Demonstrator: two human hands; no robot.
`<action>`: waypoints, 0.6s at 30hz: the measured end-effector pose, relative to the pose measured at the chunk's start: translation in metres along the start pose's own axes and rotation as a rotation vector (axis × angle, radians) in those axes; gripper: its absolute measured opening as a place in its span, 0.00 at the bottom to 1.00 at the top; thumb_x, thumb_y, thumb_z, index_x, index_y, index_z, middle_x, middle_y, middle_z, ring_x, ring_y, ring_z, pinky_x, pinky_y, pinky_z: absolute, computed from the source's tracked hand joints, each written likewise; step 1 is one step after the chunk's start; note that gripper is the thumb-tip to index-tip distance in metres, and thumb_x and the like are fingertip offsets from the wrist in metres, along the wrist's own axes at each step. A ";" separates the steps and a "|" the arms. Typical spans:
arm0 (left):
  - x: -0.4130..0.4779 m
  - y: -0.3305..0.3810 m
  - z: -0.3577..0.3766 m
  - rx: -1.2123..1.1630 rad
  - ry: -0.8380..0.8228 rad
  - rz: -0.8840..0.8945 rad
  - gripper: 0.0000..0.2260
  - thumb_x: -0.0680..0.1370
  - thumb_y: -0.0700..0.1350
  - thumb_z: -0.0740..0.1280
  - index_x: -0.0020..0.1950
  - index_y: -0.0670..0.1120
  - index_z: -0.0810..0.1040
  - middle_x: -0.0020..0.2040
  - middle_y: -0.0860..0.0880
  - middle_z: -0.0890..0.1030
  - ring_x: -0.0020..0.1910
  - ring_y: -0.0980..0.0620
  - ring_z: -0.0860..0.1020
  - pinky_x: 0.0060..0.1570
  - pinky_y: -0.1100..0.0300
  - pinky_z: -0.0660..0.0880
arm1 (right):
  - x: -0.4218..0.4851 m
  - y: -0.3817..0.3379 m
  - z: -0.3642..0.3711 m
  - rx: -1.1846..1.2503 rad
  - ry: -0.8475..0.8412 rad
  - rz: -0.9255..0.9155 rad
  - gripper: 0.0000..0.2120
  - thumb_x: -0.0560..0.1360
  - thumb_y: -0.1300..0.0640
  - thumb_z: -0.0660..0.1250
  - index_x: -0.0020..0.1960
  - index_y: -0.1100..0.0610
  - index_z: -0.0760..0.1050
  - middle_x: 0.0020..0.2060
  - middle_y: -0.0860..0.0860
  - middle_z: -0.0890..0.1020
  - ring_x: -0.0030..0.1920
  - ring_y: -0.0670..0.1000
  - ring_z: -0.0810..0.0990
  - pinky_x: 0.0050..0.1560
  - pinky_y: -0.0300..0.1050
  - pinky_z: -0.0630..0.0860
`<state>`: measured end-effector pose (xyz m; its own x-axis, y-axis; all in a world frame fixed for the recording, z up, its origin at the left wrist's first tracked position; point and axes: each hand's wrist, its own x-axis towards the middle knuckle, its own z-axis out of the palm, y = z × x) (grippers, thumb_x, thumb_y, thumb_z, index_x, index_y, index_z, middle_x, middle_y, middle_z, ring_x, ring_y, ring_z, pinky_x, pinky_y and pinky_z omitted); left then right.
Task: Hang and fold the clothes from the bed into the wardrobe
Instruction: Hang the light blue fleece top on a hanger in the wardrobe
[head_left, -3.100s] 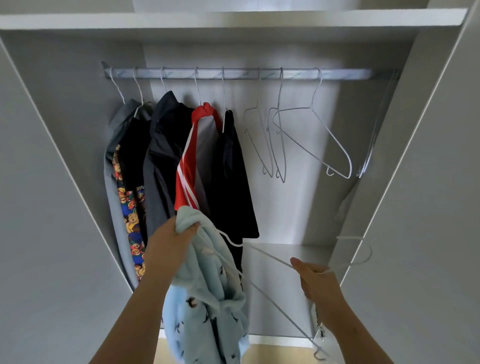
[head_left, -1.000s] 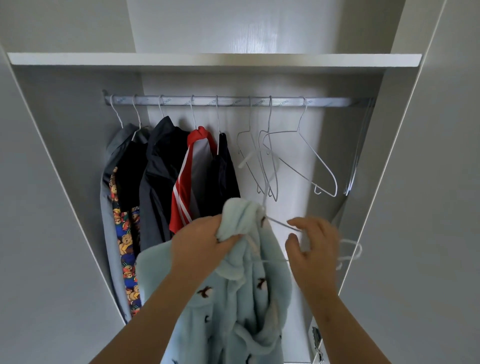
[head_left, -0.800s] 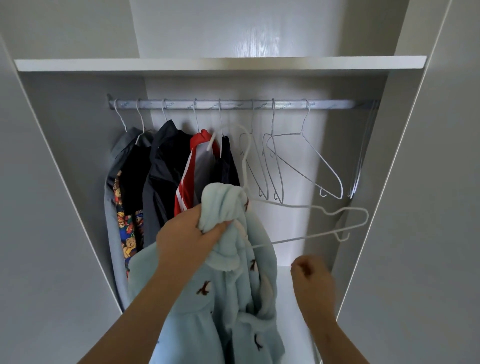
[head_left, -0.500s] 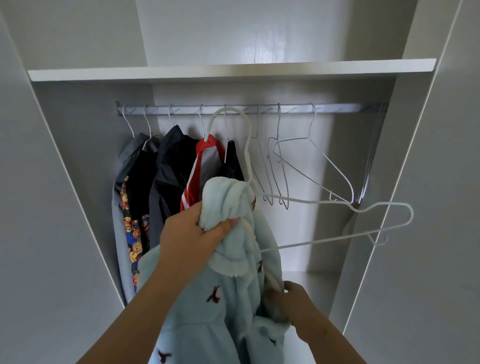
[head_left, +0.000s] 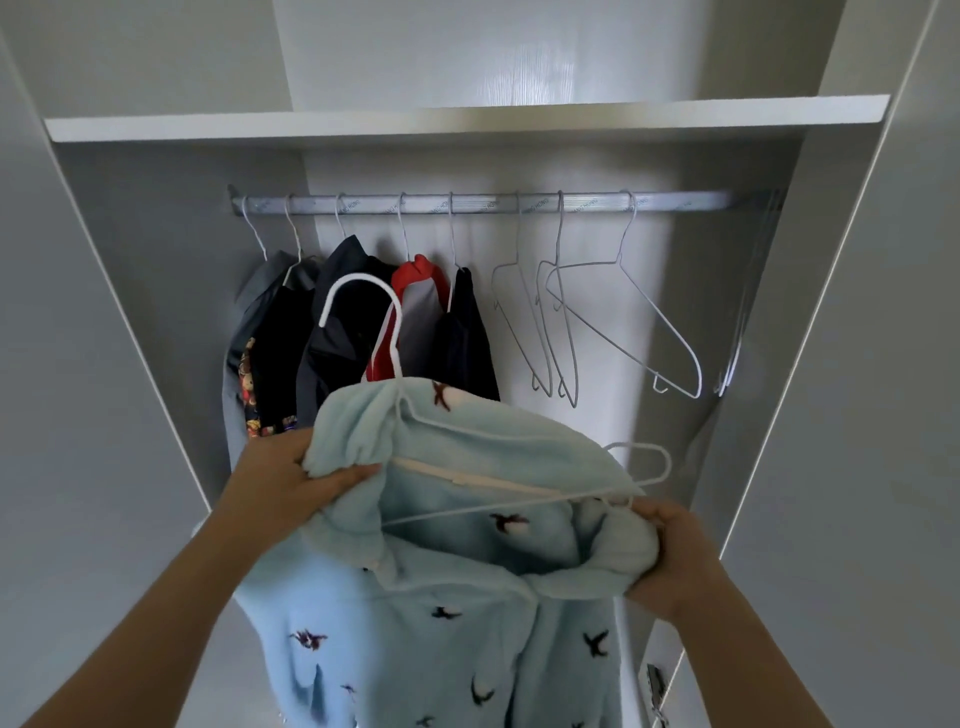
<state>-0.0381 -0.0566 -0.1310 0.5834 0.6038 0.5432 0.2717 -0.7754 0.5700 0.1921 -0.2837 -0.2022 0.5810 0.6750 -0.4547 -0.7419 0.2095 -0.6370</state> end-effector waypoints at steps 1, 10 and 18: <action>-0.001 -0.002 0.000 0.051 -0.027 0.021 0.17 0.64 0.44 0.78 0.27 0.53 0.70 0.22 0.57 0.72 0.23 0.59 0.72 0.25 0.71 0.66 | -0.001 -0.004 -0.002 0.016 -0.018 0.004 0.13 0.63 0.56 0.61 0.41 0.61 0.79 0.32 0.58 0.82 0.32 0.57 0.81 0.34 0.52 0.80; -0.008 -0.012 0.007 0.252 -0.205 0.105 0.32 0.58 0.76 0.57 0.33 0.47 0.74 0.28 0.53 0.73 0.28 0.55 0.70 0.31 0.64 0.65 | 0.002 -0.003 -0.011 -0.277 0.054 -0.045 0.18 0.65 0.49 0.73 0.50 0.59 0.80 0.45 0.60 0.84 0.41 0.58 0.83 0.39 0.53 0.80; -0.012 0.001 0.028 0.477 -0.269 0.413 0.24 0.64 0.70 0.58 0.31 0.50 0.79 0.25 0.55 0.75 0.23 0.56 0.74 0.22 0.66 0.69 | -0.002 0.007 0.003 -0.637 0.378 -0.601 0.06 0.70 0.61 0.71 0.45 0.54 0.77 0.37 0.50 0.81 0.37 0.48 0.79 0.34 0.40 0.74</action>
<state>-0.0230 -0.0703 -0.1543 0.8646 0.2220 0.4507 0.2575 -0.9661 -0.0180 0.1850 -0.2814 -0.2034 0.9583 0.2828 -0.0407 -0.0268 -0.0528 -0.9982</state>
